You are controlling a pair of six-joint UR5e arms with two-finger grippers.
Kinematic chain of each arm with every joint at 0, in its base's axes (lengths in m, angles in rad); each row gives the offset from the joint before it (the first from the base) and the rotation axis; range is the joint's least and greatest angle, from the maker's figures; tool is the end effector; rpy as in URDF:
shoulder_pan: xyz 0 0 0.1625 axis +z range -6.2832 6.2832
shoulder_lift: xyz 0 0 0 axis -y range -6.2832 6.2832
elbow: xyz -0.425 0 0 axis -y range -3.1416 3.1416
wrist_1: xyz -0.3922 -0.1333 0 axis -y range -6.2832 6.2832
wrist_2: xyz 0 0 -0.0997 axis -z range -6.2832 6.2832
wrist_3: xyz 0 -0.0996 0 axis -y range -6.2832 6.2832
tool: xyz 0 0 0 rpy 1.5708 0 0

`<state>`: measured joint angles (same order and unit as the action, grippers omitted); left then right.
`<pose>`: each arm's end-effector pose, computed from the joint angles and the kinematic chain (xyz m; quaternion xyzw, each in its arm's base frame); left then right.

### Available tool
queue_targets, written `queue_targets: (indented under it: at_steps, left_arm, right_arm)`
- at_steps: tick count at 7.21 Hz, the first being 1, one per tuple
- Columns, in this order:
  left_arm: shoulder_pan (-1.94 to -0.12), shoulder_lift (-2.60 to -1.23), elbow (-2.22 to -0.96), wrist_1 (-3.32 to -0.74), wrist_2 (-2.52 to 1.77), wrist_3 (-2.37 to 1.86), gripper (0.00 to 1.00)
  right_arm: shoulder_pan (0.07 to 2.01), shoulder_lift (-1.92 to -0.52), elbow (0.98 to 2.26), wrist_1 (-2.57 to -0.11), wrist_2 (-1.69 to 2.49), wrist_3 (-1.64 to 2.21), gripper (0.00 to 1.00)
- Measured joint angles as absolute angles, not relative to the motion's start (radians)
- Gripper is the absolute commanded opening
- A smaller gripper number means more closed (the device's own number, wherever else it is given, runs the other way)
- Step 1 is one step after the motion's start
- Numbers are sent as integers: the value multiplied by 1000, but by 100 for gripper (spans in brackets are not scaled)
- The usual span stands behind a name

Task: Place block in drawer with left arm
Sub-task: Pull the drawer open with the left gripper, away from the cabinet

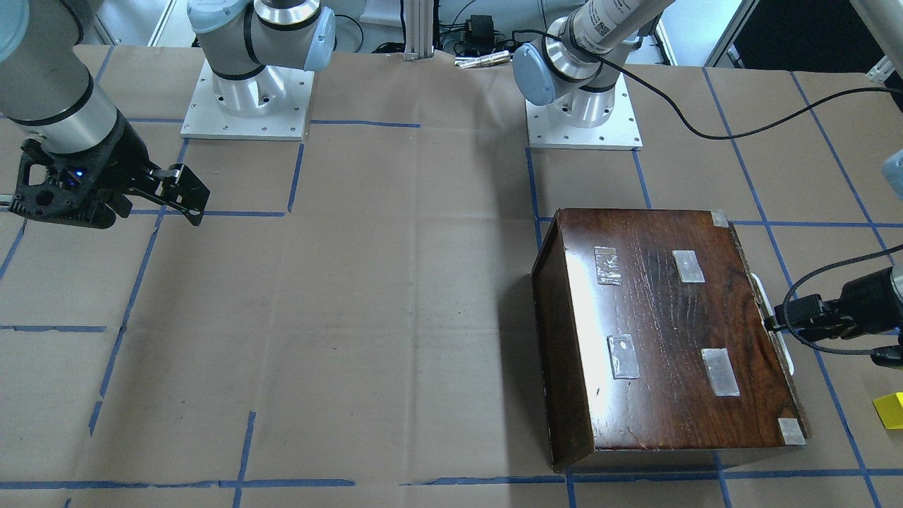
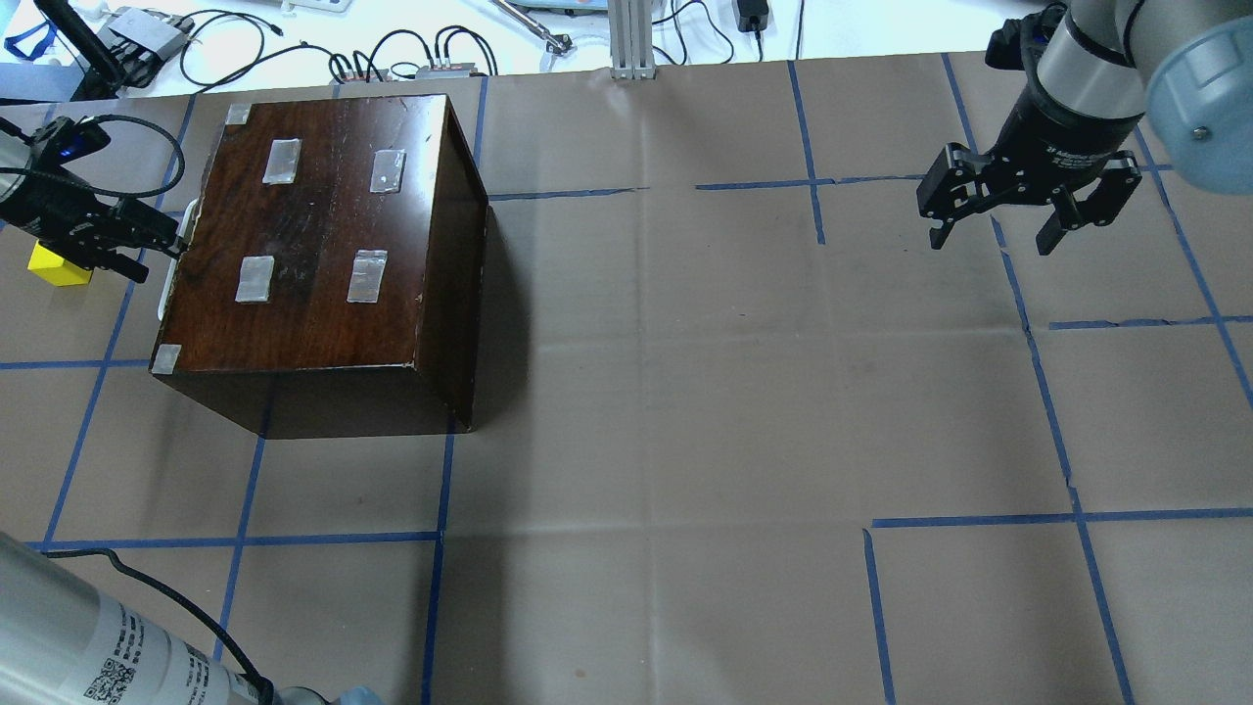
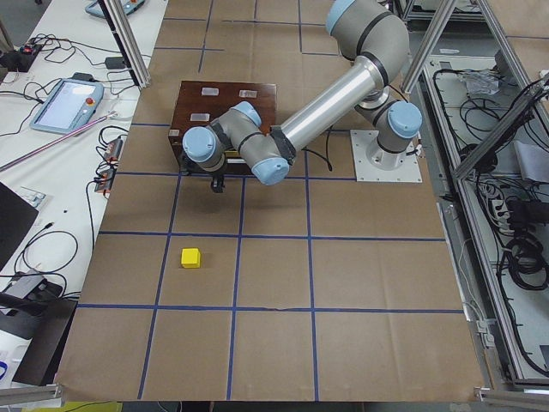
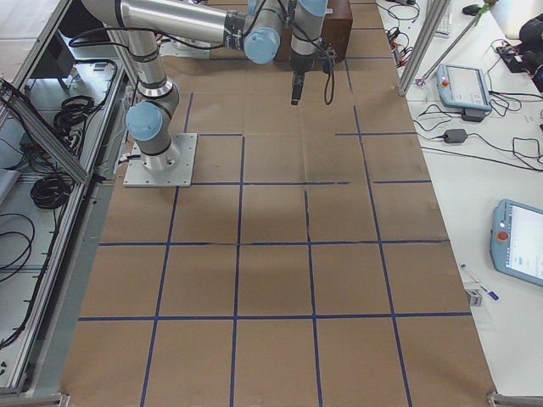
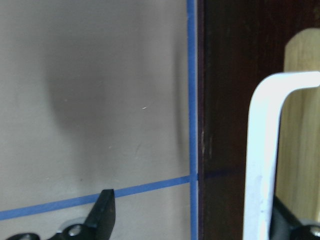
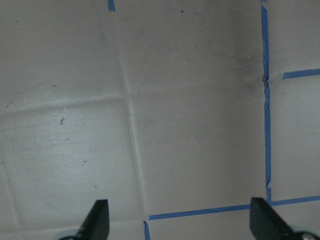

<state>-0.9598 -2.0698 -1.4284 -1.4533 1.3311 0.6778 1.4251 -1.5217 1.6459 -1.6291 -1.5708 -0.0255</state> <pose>0.2414 -0.6182 0.2811 -0.0187 -0.9857 -0.0234 0.1660 0.0589 -0.5170 0.4325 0.0600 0.9977 0.0328 0.0028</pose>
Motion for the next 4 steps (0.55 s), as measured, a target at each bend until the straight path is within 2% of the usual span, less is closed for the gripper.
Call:
queue_targets:
  at_steps: [4]
  left_arm:
    - [-928, -2095, -1381, -1453, 1387, 681, 98]
  right_arm:
    - [1425, -1521, 1645, -1629, -1571, -26, 100]
